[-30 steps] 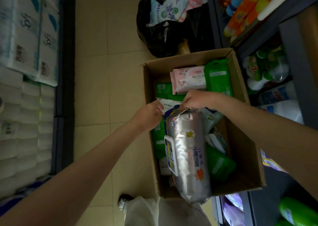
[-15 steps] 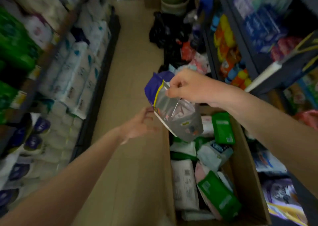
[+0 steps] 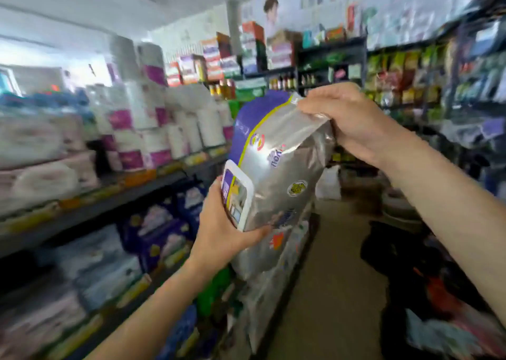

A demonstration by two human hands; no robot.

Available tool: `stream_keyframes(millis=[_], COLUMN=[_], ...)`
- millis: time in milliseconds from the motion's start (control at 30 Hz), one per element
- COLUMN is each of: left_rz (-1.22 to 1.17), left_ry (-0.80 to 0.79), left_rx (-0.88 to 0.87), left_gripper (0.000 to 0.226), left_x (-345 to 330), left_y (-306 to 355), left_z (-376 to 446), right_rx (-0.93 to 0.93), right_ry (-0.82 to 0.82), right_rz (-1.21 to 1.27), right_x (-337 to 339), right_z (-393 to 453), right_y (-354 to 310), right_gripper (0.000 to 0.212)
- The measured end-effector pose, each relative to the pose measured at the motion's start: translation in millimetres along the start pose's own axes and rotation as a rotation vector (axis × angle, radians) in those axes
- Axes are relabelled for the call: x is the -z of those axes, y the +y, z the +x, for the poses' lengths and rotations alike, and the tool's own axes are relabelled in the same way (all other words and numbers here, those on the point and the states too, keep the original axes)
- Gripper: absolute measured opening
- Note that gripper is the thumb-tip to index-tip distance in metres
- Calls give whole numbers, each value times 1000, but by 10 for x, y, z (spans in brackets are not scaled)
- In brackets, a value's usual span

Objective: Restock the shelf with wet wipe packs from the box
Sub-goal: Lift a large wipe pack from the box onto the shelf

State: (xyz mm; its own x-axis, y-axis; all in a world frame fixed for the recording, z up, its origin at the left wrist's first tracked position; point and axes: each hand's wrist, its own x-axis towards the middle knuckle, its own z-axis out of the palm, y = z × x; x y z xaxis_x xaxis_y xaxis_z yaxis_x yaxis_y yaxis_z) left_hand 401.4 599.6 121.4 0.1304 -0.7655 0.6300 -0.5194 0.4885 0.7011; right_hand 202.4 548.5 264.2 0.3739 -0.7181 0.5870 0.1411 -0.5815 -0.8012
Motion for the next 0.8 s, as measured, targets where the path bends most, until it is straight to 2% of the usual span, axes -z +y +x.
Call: stream_keyframes(millis=[67,167,233,300,333,400,467,533,600,700,800], left_rz=[234,662,895,1119,1222,1365,1435,1478,1560,1700,1697], left_ry=[201,451,544,578,577,566,572,578,569,588,727], left_rx=[-111,-290,-414,-519,-559,-608,-601,-575,-563,-597,-560], left_gripper=[90,95,90,83,81,80,80,82,83,80,85], left_x=[627,1455,1922,2314,2477,2736,2932,3104,3261,3498,3749], left_y=[244,662,907,1069,1134,1223,1277,1275,1221,1131,1121], left_z=[223,386,416,443,449,459,450,432,404,435,606], right_rx=[127,229,300,408,509,743,895,979,1018,1060,927], right_ry=[-1,-5,32,119,169,129,100,171,231,329,477], right_rz=[28,-41,-152,-339,-427,-577,-803,-1017,-1044,-919,-632], right_x=[-269,-588,-813,-1108,-1295,-1700,-2066,-2374,-2659,-3045,-3365], right_z=[250,529,682,759,756,694,665,769,910,1116,1348], right_y=[-287,-456,-491,-567,-638,-768,-811,-735,-623,-493,-487], right_gripper=[33,44,32,7,24,65,89,104,108,105,97])
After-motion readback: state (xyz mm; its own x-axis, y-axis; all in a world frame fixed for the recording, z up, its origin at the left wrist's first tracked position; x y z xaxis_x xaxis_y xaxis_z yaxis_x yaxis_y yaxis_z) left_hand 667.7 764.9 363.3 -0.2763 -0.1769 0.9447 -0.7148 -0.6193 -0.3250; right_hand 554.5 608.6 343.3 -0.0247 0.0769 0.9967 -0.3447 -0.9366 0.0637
